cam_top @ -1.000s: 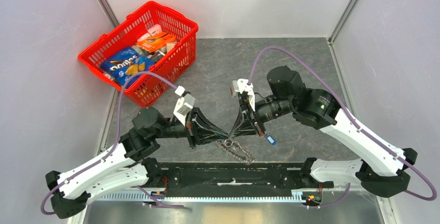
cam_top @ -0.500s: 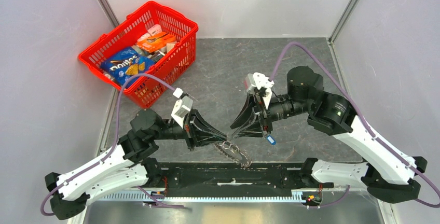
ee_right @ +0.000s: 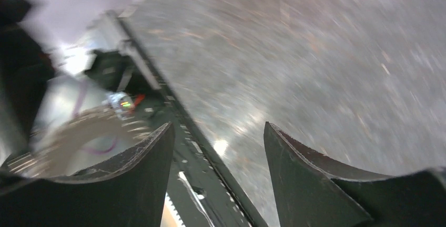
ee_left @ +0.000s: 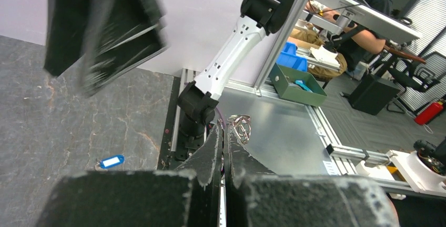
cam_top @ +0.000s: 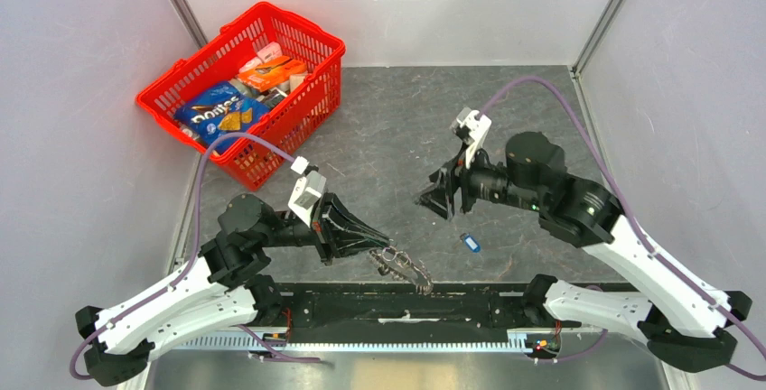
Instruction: Put the keys on the keyring
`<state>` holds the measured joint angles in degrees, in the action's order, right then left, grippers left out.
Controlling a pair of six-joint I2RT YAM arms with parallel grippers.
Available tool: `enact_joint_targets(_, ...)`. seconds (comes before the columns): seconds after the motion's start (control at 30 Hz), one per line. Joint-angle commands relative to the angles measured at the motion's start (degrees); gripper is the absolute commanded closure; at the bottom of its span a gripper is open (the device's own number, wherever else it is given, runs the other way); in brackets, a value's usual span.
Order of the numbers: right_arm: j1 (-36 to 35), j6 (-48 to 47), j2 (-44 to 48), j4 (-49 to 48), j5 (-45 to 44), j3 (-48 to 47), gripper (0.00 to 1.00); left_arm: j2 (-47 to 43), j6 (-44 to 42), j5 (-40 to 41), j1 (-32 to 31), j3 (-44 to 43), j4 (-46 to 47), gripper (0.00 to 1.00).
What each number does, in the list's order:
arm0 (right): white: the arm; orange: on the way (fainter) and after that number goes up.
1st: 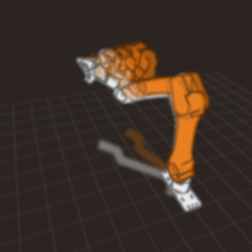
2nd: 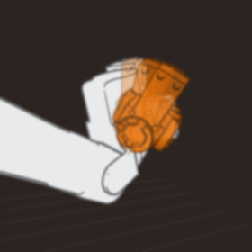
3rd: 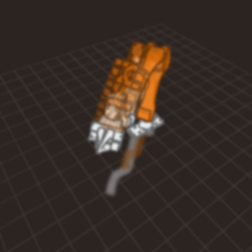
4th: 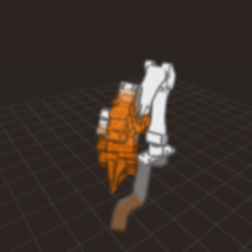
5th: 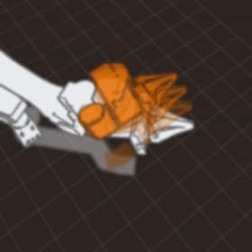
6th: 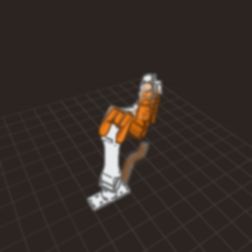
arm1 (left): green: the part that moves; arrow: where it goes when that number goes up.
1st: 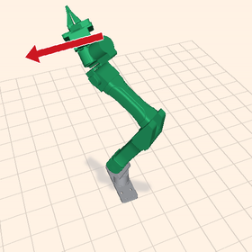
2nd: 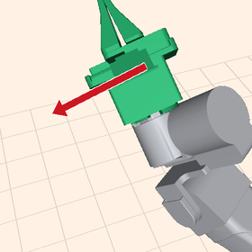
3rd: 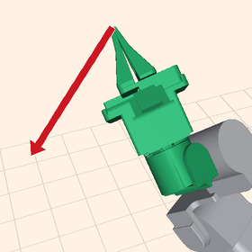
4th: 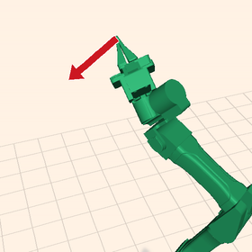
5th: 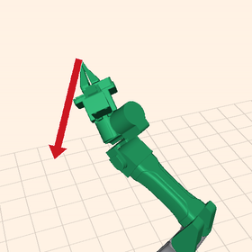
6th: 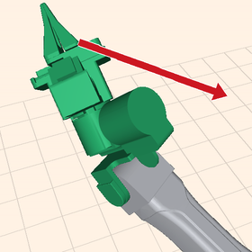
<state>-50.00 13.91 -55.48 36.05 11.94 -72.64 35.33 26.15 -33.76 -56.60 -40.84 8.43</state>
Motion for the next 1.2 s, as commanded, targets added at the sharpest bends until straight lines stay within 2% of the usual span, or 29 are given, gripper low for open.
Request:
enact_joint_targets(0.0, 7.0, 8.5, -8.4, 12.5, -11.6, 2.9, 0.31, -2.1, -0.9, 3.4, 0.1, 0.3, 1.7, 0.98)
enact_joint_targets(0.07, 7.8, 9.9, -10.7, 13.4, -12.7, 6.4, 0.31, -2.8, -1.4, 4.2, 0.1, 0.7, 0.8, 0.98)
enact_joint_targets(0.2, 9.1, 16.2, -10.2, 9.1, -16.3, 14.7, 0.32, -3.9, -2.2, 5.5, 0.1, 1.1, -0.7, 0.98)
enact_joint_targets(0.33, 9.6, 21.7, -9.2, 8.7, -20.4, 19.9, 0.38, -4.2, -2.2, 5.4, 0.1, 1.3, -1.5, 0.98)
enact_joint_targets(0.5, 9.9, 28.4, -7.4, 7.5, -22.6, 25.0, 0.41, -4.6, -2.3, 5.0, 0.1, 2.0, -1.2, 0.98)
enact_joint_targets(0.8, 11.0, 34.6, -11.4, 2.1, -25.1, 29.7, 0.47, -5.7, -2.6, 5.4, 0.1, 1.9, -2.1, 0.98)
enact_joint_targets(1.17, 12.1, 35.3, -16.2, -0.3, -26.6, 31.5, 0.47, -5.9, -3.8, 5.2, 0.1, 1.9, -3.7, 0.98)
